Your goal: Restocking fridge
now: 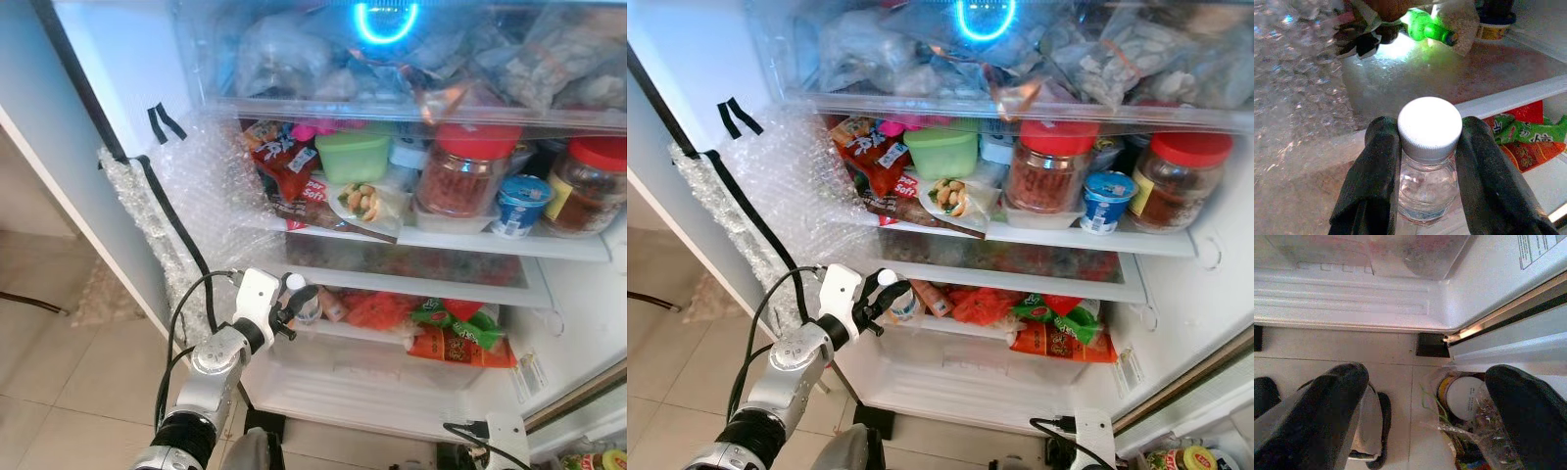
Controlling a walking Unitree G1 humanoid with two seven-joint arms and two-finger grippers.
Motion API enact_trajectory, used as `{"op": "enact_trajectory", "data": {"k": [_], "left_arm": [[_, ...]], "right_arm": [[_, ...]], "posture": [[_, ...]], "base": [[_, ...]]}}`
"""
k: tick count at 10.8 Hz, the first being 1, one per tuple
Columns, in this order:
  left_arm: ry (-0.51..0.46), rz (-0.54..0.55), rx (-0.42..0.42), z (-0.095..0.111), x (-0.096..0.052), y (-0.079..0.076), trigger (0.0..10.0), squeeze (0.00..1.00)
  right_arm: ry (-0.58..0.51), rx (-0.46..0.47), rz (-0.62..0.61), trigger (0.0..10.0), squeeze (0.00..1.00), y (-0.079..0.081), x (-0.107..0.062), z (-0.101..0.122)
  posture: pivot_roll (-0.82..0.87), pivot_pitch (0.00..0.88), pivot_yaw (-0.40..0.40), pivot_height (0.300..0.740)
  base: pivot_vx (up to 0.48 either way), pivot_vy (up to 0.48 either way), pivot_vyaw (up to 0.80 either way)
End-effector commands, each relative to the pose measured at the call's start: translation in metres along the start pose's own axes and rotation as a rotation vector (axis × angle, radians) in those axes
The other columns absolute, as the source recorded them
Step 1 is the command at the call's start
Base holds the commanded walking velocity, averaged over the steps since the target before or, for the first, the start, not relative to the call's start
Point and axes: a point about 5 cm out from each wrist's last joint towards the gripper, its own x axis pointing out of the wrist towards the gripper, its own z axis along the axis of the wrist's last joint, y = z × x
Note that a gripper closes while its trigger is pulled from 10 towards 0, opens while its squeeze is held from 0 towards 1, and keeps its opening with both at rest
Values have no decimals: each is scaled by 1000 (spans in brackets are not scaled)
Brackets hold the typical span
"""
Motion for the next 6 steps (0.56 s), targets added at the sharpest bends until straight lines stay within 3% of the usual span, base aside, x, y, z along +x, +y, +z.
{"op": "enact_trajectory", "data": {"k": [1,4,6], "left_arm": [[-20,-10,16,4,1,-1,10000,0],[-19,-13,22,4,1,-1,10000,0],[-19,-21,35,5,1,-2,10000,0]], "right_arm": [[24,14,-3,10000,0,-3,-2,-7],[28,14,9,10000,0,-3,-2,-7],[19,26,17,10000,0,-2,-2,-7]], "posture": [[-83,43,55,651],[-80,38,55,651],[-81,39,59,651]], "base": [[0,0,-613],[0,0,-592],[0,0,0]]}}
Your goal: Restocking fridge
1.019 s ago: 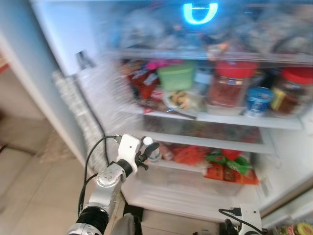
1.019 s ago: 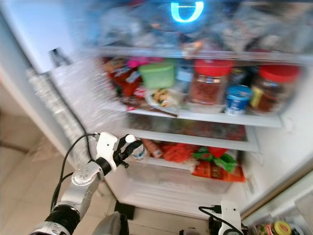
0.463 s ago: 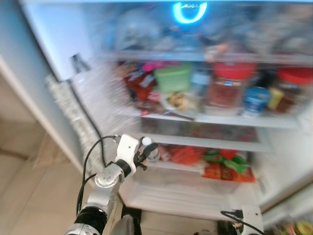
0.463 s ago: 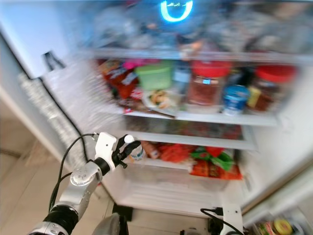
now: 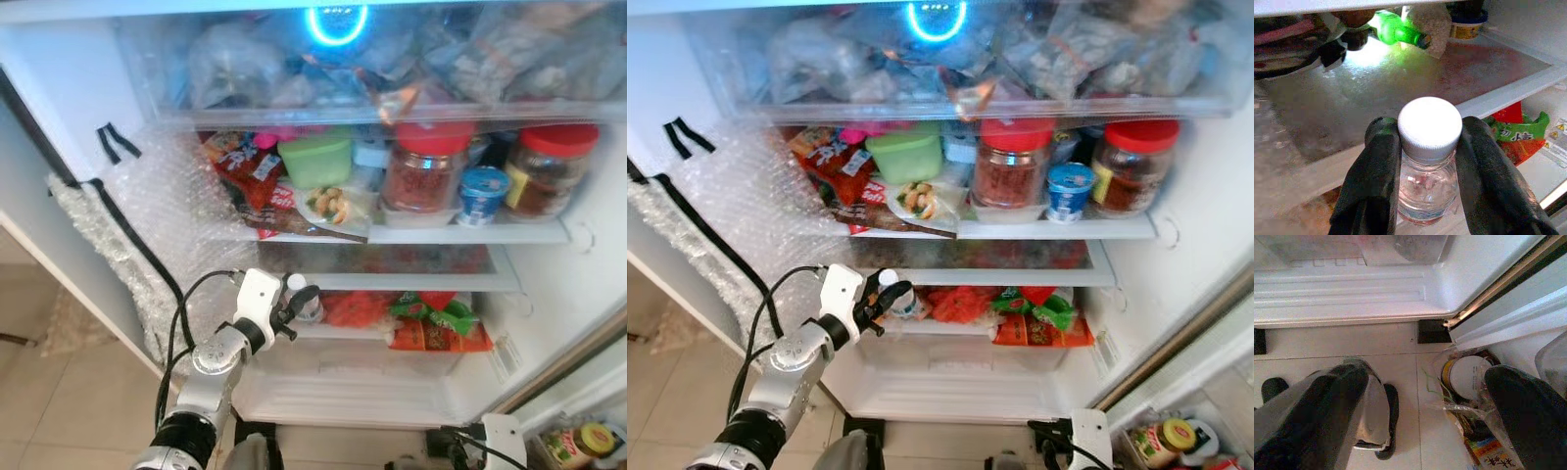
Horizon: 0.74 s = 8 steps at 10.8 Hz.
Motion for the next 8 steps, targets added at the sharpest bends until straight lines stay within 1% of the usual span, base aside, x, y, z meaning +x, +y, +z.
{"op": "enact_trajectory", "data": {"k": [1,3,4,5,6,7,8], "left_arm": [[-18,-18,31,4,1,-2,10000,0],[-58,-17,119,12,1,-2,10000,0],[-80,-8,145,14,1,-2,10000,0],[-115,33,156,18,4,1,10000,0],[-148,108,141,19,6,8,10000,0],[-164,151,155,20,6,12,10000,0],[-179,192,139,22,8,16,10000,0]], "right_arm": [[7,13,-8,10000,0,-3,-1,-2],[4,14,2,10000,0,-3,-1,-3],[2,14,4,10000,0,-3,-1,-3],[-1,15,7,10000,0,-3,-1,-3],[-8,25,8,10000,0,-3,-2,-4],[-12,30,7,10000,0,-3,-2,-5],[-16,38,6,10000,0,-4,-3,-6]], "posture": [[-80,41,60,651],[-75,47,58,651],[-80,51,59,651],[-89,60,59,651],[-110,70,60,651],[-118,76,59,651],[-138,86,58,651]], "base": [[0,0,0],[0,0,0],[0,0,0],[0,0,0],[0,0,0],[0,0,0],[0,0,0]]}}
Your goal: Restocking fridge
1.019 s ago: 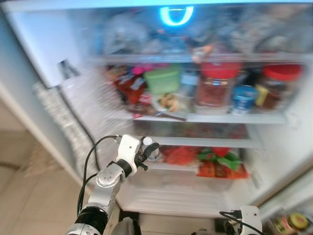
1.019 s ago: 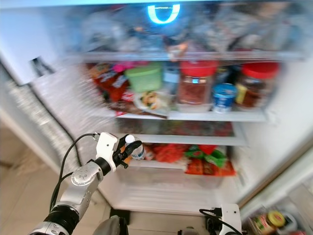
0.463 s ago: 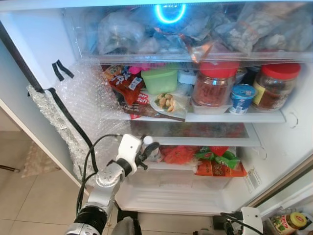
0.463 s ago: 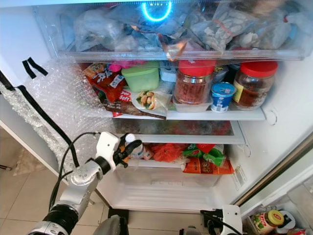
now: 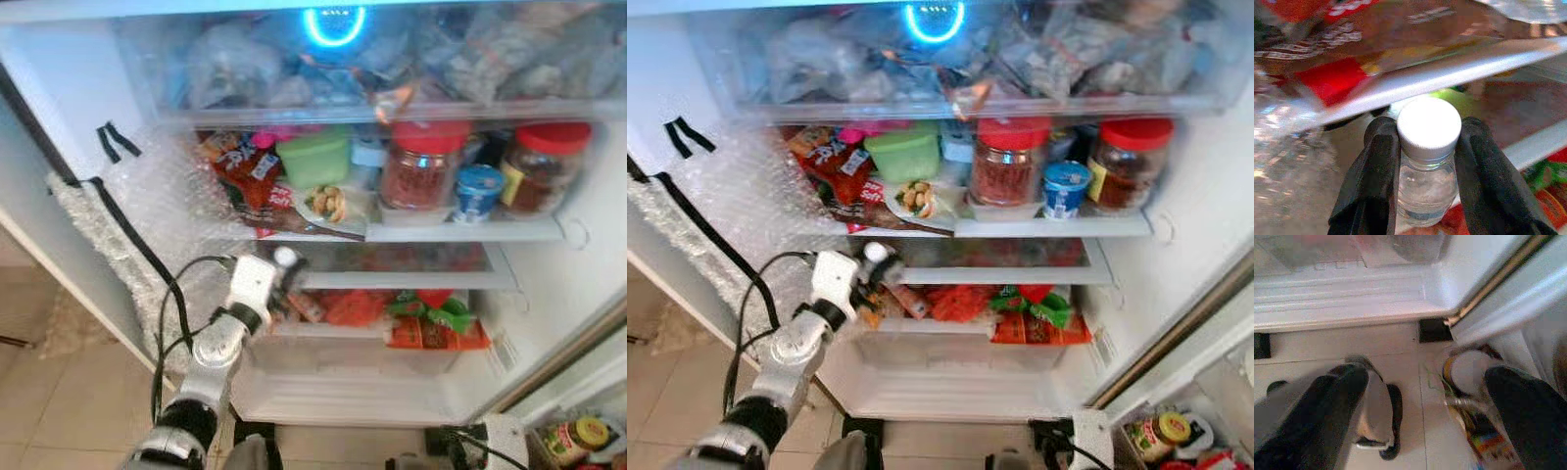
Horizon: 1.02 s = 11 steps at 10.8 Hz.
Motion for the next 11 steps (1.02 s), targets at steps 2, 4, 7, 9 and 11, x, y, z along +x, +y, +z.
{"op": "enact_trajectory", "data": {"k": [2,4,7,9,11], "left_arm": [[0,55,-36,1,9,4,10000,0],[20,109,-107,-3,9,5,10000,0],[8,95,-109,-2,13,0,10000,0],[-48,93,-72,10,20,2,10000,0],[-36,91,-58,9,21,4,10000,0]], "right_arm": [[-2,21,-12,10000,0,-5,-2,-5],[-14,29,-10,10000,0,-6,-4,-7],[-28,38,0,10000,0,-7,-5,-9],[-32,39,3,10000,0,-6,-5,-10],[-39,42,8,10000,0,-6,-5,-9]], "posture": [[-167,107,51,651],[-186,116,45,651],[-196,131,43,651],[-201,135,44,651],[-202,134,44,651]], "base": [[0,0,0],[0,0,0],[0,0,0],[0,0,0],[0,0,0]]}}
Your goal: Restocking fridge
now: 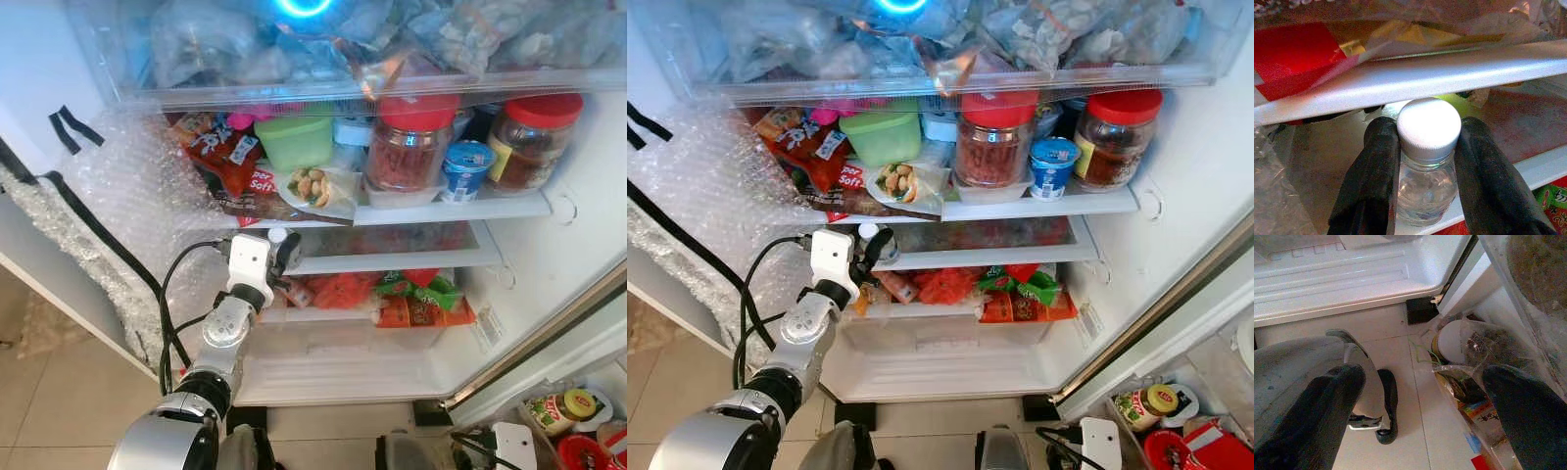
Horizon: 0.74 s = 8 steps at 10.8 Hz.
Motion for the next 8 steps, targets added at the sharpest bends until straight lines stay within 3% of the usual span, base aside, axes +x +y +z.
{"op": "enact_trajectory", "data": {"k": [1,3,6,8], "left_arm": [[12,-9,27,-2,-1,1,10000,0],[80,0,34,-18,-15,4,10000,0],[109,44,26,-33,-38,14,10000,0],[121,54,37,-37,-45,17,10000,0]], "right_arm": [[1,16,-5,10000,0,-1,-2,-4],[-1,23,4,10000,0,0,-1,-4],[-3,27,16,10000,0,3,-1,-4],[-4,27,19,10000,0,4,0,-3]], "posture": [[-203,133,44,651],[-194,134,47,651],[-175,126,58,651],[-165,120,61,651]], "base": [[0,0,0],[0,0,0],[0,0,0],[0,0,0]]}}
